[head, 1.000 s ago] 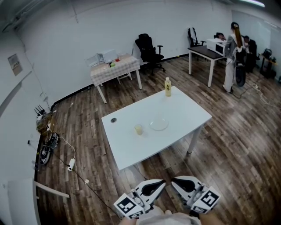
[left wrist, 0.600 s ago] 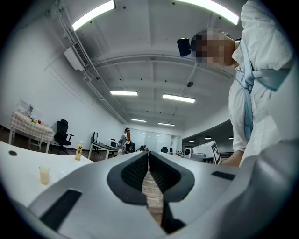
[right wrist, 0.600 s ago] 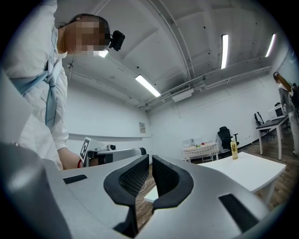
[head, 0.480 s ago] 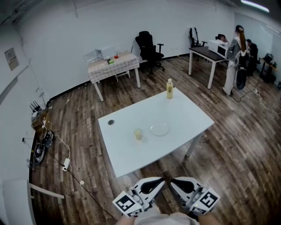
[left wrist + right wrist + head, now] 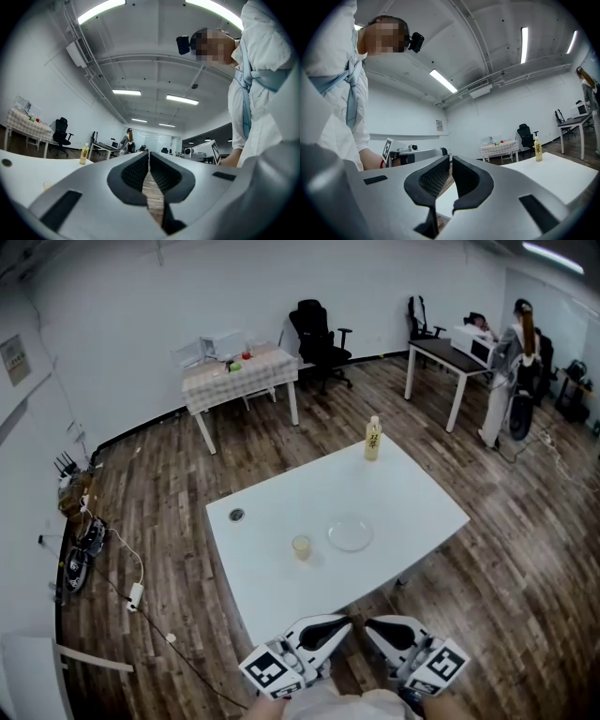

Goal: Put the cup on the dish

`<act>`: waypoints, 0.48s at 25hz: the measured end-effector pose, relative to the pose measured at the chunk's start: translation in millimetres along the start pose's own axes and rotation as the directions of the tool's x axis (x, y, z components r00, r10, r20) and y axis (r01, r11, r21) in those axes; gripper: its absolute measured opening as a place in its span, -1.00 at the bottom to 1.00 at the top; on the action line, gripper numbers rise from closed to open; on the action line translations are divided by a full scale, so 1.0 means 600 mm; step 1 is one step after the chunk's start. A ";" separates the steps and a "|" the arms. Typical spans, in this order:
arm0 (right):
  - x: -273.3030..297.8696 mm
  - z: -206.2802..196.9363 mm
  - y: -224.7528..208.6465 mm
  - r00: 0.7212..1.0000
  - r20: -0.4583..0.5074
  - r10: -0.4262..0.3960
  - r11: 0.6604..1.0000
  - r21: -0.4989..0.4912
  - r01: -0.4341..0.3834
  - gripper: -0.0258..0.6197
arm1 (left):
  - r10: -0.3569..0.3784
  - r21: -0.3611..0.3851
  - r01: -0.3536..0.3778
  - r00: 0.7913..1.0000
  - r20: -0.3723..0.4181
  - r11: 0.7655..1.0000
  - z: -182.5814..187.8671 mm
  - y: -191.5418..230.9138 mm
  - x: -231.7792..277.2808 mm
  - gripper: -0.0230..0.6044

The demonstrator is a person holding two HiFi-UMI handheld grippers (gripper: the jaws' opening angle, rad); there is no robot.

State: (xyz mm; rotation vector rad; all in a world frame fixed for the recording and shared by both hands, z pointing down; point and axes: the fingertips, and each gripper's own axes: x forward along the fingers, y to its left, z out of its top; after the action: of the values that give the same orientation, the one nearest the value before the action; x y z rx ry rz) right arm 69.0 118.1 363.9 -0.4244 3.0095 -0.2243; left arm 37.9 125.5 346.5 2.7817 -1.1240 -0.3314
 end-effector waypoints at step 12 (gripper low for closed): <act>0.152 -0.022 -0.072 0.998 -0.070 0.005 1.000 0.015 -0.004 -0.82 | -0.010 0.030 0.010 1.000 -0.019 1.000 0.009 0.188 -0.020 -0.77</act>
State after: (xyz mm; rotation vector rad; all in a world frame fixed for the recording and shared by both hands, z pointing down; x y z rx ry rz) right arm -8.0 53.4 377.3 -0.4167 3.0747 -0.2662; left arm -47.2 52.9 365.0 2.8108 -1.1205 -0.2910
